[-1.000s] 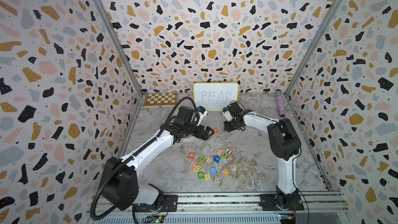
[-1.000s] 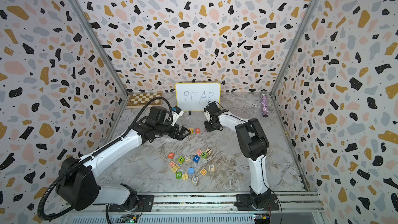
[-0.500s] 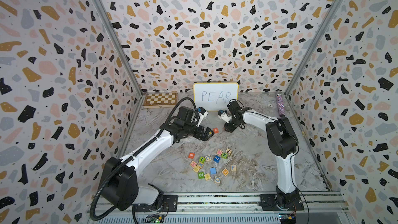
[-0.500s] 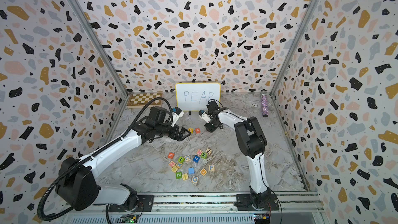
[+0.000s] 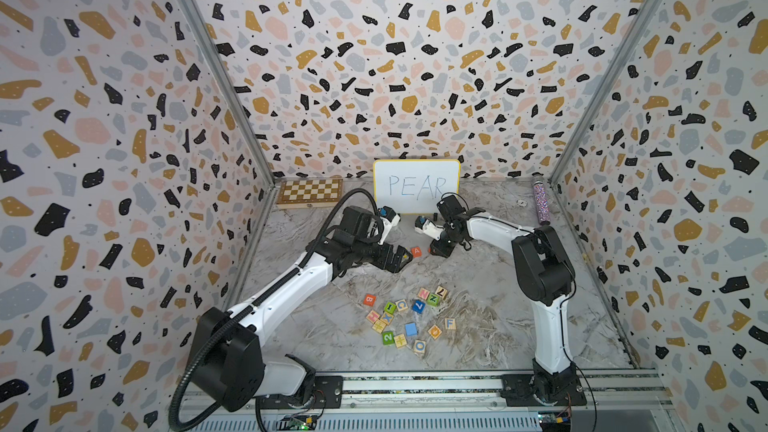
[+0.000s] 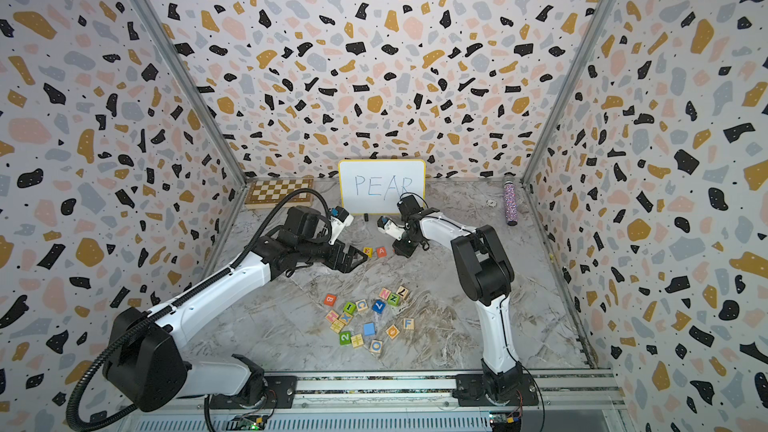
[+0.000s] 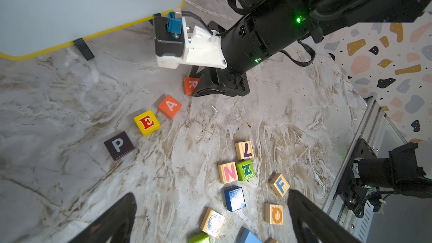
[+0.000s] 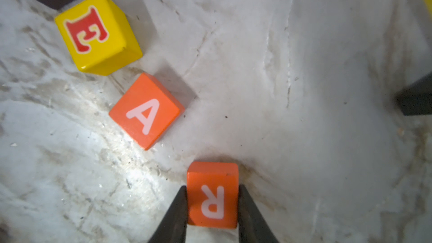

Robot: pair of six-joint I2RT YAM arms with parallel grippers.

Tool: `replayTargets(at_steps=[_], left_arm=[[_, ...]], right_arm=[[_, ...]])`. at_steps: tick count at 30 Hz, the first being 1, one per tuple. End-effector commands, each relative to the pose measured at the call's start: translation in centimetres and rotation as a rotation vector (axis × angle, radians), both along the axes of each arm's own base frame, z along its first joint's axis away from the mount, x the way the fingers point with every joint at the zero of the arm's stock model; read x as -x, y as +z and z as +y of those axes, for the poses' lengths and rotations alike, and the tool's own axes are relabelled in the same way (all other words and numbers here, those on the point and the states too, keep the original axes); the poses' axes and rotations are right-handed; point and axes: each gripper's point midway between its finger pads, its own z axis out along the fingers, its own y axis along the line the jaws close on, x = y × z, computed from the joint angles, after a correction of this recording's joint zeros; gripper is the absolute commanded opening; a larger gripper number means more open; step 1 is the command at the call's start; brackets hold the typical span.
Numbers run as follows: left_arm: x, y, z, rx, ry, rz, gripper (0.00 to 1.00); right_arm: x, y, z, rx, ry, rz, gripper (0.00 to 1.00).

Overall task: Spell the uppercase word “pear” with letter blocks
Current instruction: Place the letter block at the center of the board.

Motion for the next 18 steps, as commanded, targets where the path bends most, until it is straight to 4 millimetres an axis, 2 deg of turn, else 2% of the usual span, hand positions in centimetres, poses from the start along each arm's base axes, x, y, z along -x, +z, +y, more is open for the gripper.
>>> replayTargets(at_steps=[1,6,13,15,18], left_arm=[[-0.2,0.4,0.1,0.015,0.012,-0.021,1.00],[-0.3,0.3,0.1,0.014,0.014,-0.020,1.00],[-0.1,0.5,0.1,0.019,0.013,-0.024,1.00],[-0.1,0.8,0.3,0.014,0.017,-0.031,1.00],[-0.2,0.9,0.5,0.008,0.026,-0.043,1.00]], right_arm=[[0.5,0.4,-0.4,0.022,0.001,-0.013,0.47],[-0.3,4.4,0.4,-0.044,-0.042,-0.118,0.63],[-1.6,11.6,1.6,-0.273,-0.243,-0.206,0.71],[-2.4,12.7,0.6,-0.306,-0.399,-0.206,0.75],[-2.5,12.5,-0.4,-0.332,-0.573,-0.129,0.75]])
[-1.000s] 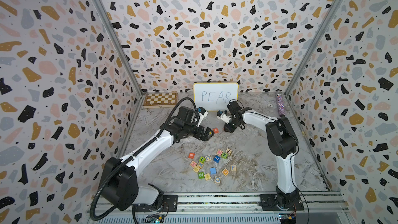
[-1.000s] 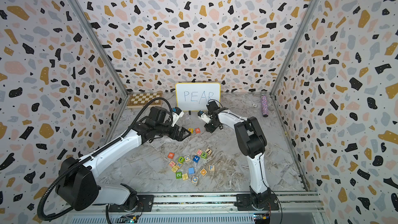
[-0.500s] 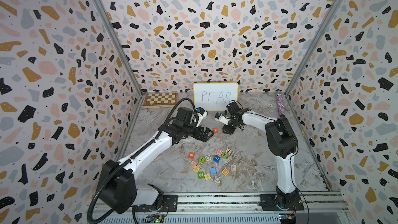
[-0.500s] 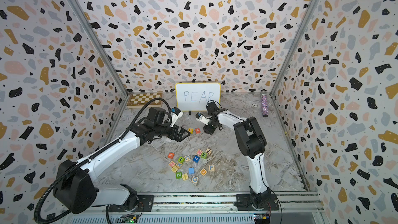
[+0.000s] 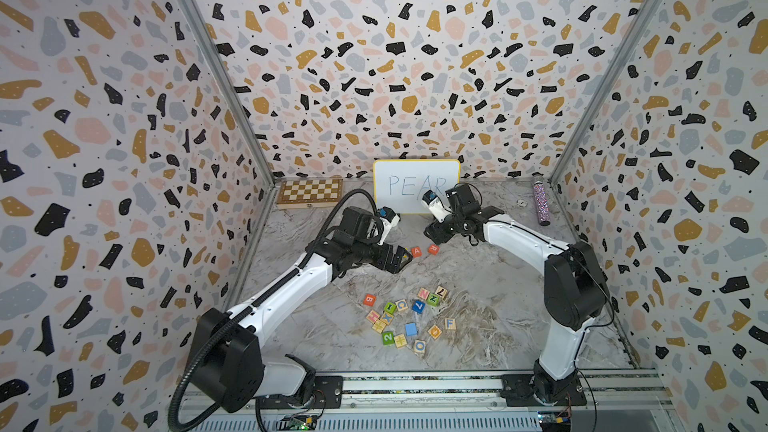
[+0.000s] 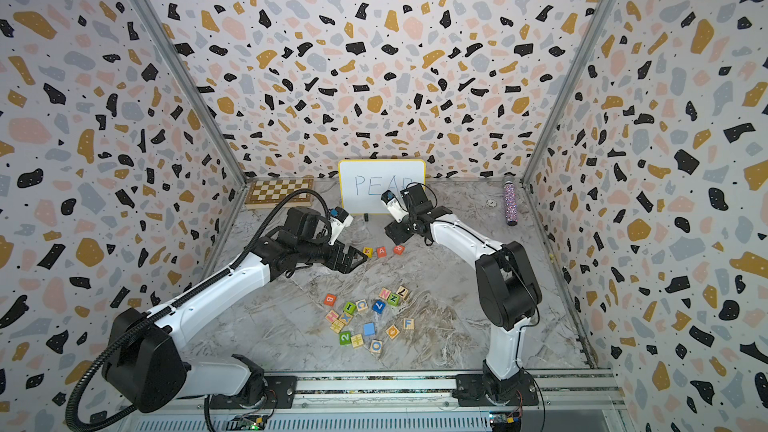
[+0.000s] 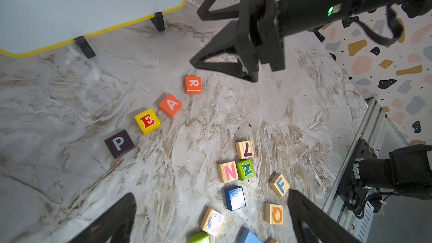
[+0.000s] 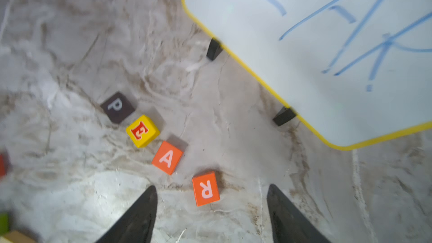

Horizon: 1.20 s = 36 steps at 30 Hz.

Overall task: Spell the uppercase word “pear” with letter blocks
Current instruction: Place the letter block at the center of the board, then adjust the letter block at the center of the board.

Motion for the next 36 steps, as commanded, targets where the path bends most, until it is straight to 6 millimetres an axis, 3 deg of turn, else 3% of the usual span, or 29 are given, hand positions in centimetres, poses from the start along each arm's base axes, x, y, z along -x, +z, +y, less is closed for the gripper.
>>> replayTargets(at_steps=[1,5,8,12,22,29,36], left_arm=[[-0.2,1.0,0.3,0.013,0.015,-0.045,1.00],[-0.3,0.9,0.2,0.015,0.013,-0.039,1.00],[-0.3,0.9,0.2,0.017,0.014,-0.039,1.00],[-0.1,0.9,0.3,0.010,0.011,-0.038,1.00],[-0.1,0.8,0.4,0.009,0.018,-0.041,1.00],[-0.1,0.8,0.6,-0.003,0.019,-0.048,1.00],[0.0,0.2,0.7,-0.016,0.019,-0.045,1.00]], right_arm=[[-0.7,0.3,-1.8,-0.112,-0.306,0.108,0.73],[-0.1,-1.5,-2.5,-0.216,-0.471,0.244,0.66],[0.1,-3.5,-2.2,-0.198,-0.512,0.312,0.67],[0.3,-5.4,-2.4,-0.165,-0.548,0.337,0.72],[1.7,-9.4,-0.8,-0.087,-0.525,0.404,0.71],[2.0,-10.7,0.3,-0.083,-0.500,0.433,0.66],[0.9,-11.6,0.6,-0.061,-0.495,0.418,0.58]])
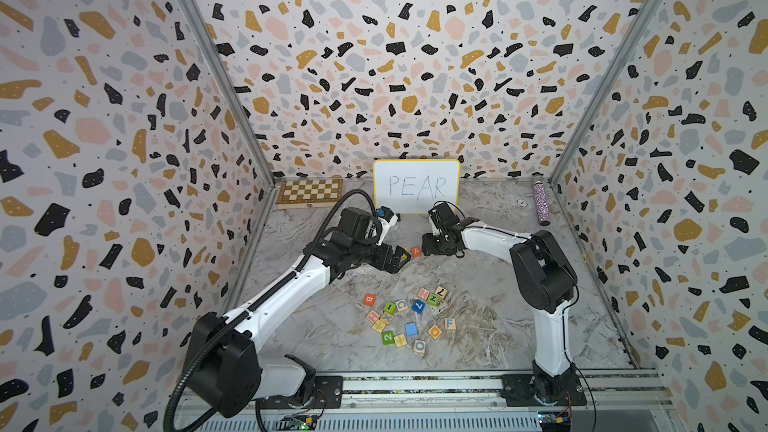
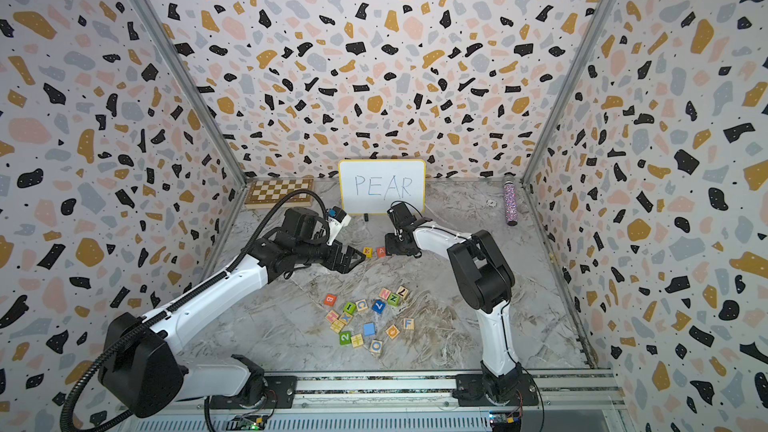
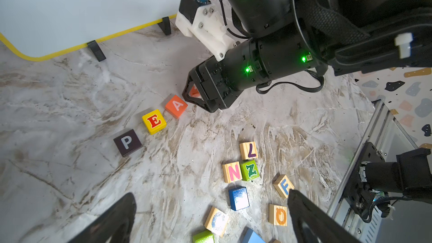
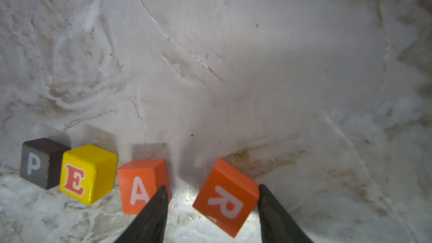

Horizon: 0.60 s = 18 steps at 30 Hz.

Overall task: Spell the uppercase word “pear” with letter blocks
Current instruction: Adjust the letter block at the center of the board.

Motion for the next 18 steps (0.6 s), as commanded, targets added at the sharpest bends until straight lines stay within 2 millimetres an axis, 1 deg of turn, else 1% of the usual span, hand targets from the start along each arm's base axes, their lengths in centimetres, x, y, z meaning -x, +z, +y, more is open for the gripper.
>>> replayTargets(at_steps=[1,5,7,10,14,18], left_arm=[[0.0,0.0,0.3,-0.005,0.003,-0.024,1.00],[0.1,-0.4,0.5,-0.012,0.007,-0.020,1.00],[0.2,-0.5,0.6,-0.017,0.010,-0.018,1.00],[0.3,-0.5,0.8,-0.021,0.013,-0.022,1.00],[0.3,-0.5,0.8,-0.020,0.014,-0.028,1.00],[0.3,-0.7,0.8,-0.024,0.011,-0.023,1.00]], right_arm=[[-0.7,-0.2,0.1,0.011,0.005,0.001,0.57],[-1.5,-0.3,0.0,0.045,0.020,-0.022,0.53],[-1.5,-0.4,0.2,0.055,0.045,-0.026,0.51],[-1.3,-0.2,0.3,0.066,0.081,-0.037,0.51],[-1.5,1.4,0.6,0.069,0.136,-0.089,0.50],[-2.0,3.6,0.1,0.090,0.126,-0.147,0.50]])
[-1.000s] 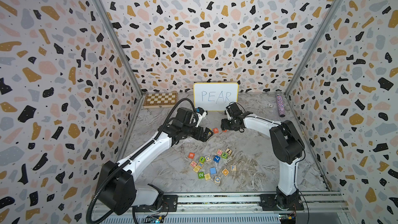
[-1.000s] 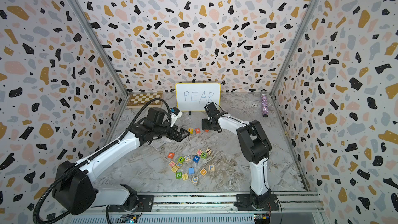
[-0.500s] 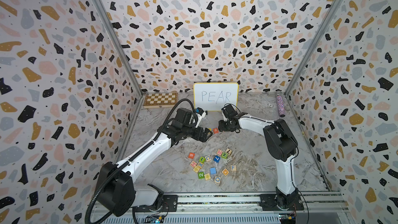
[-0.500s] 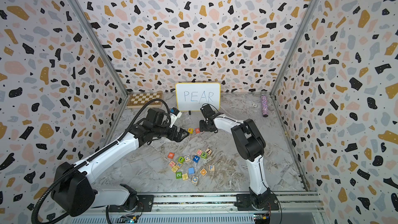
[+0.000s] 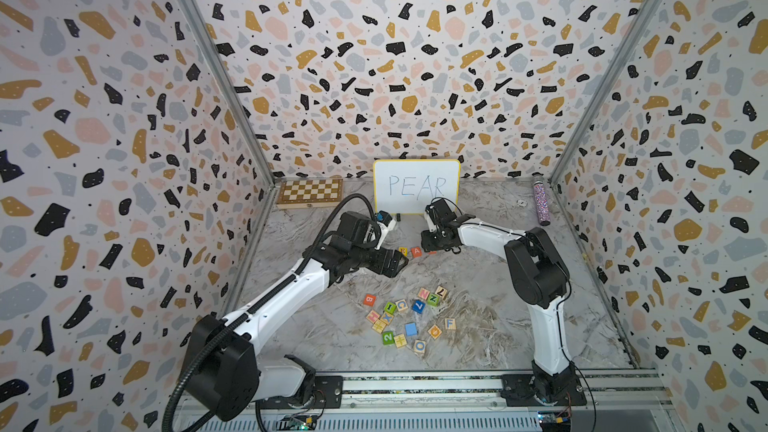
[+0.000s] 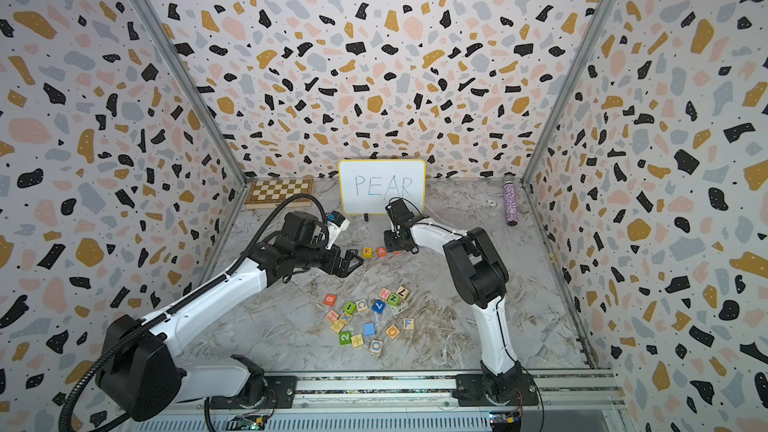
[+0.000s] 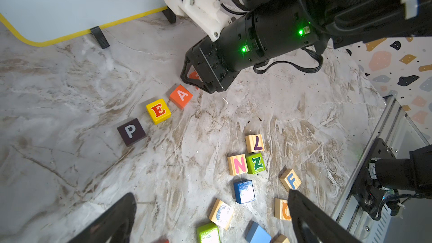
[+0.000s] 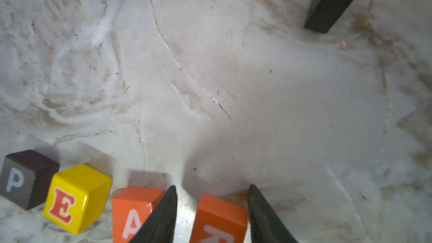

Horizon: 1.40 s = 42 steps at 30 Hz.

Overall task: Spell the uppercase word “pear” with letter blocks
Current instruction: Adjust the letter block at the center of the board, then pick up the letter block from the center of the board.

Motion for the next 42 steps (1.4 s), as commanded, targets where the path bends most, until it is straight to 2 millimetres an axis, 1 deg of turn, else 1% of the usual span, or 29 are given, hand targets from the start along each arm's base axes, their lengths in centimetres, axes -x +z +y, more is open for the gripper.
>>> replayTargets(at_steps=[1,4,7,8,14,20,28,31,35,36,37,38,41,42], left_arm=[[-0.3,0.4,0.1,0.001,0.001,-0.033,1.00],[-0.2,0.3,0.1,0.002,0.001,-0.033,1.00],[-0.3,0.2,0.1,0.002,-0.002,-0.030,1.00],[-0.3,0.1,0.1,0.002,-0.001,-0.028,1.00],[-0.4,0.1,0.0,0.003,-0.004,-0.027,1.00],[-0.3,-0.1,0.0,-0.001,-0.002,-0.023,1.00],[-0.3,0.1,0.0,0.006,-0.002,-0.027,1.00],[-0.3,0.1,0.0,0.005,0.000,-0.028,1.00],[-0.3,0.2,0.1,0.004,0.002,-0.030,1.00],[-0.3,0.2,0.1,0.002,0.001,-0.031,1.00],[-0.3,0.2,0.1,0.004,0.001,-0.032,1.00],[-0.4,0.2,0.0,0.004,0.000,-0.031,1.00],[-0.5,0.1,-0.2,0.015,-0.003,-0.021,1.00],[-0.4,0.2,-0.3,0.015,-0.006,-0.013,1.00]], right_arm=[[-0.5,4.2,-0.8,0.023,0.004,-0.086,0.50],[-0.5,5.8,-1.1,0.007,-0.018,-0.109,0.52],[-0.2,6.0,-1.3,0.001,-0.041,-0.100,0.53],[-0.1,5.8,-1.4,0.003,-0.048,-0.094,0.53],[0.7,3.0,-1.4,0.033,-0.043,-0.016,0.55],[1.1,1.4,-1.1,0.055,-0.016,0.024,0.56],[1.5,-0.8,-1.0,0.091,0.015,0.058,0.53],[1.7,-0.8,-1.0,0.096,0.026,0.064,0.44],[1.8,0.4,-0.7,0.086,0.045,0.043,0.34],[1.8,0.8,-0.6,0.083,0.053,0.035,0.31],[1.7,1.3,-0.6,0.081,0.068,0.023,0.26],[1.5,1.8,-0.5,0.073,0.090,0.008,0.21],[1.4,3.1,0.6,0.004,0.245,-0.032,0.12],[1.1,3.5,0.3,0.009,0.281,-0.046,0.09]])
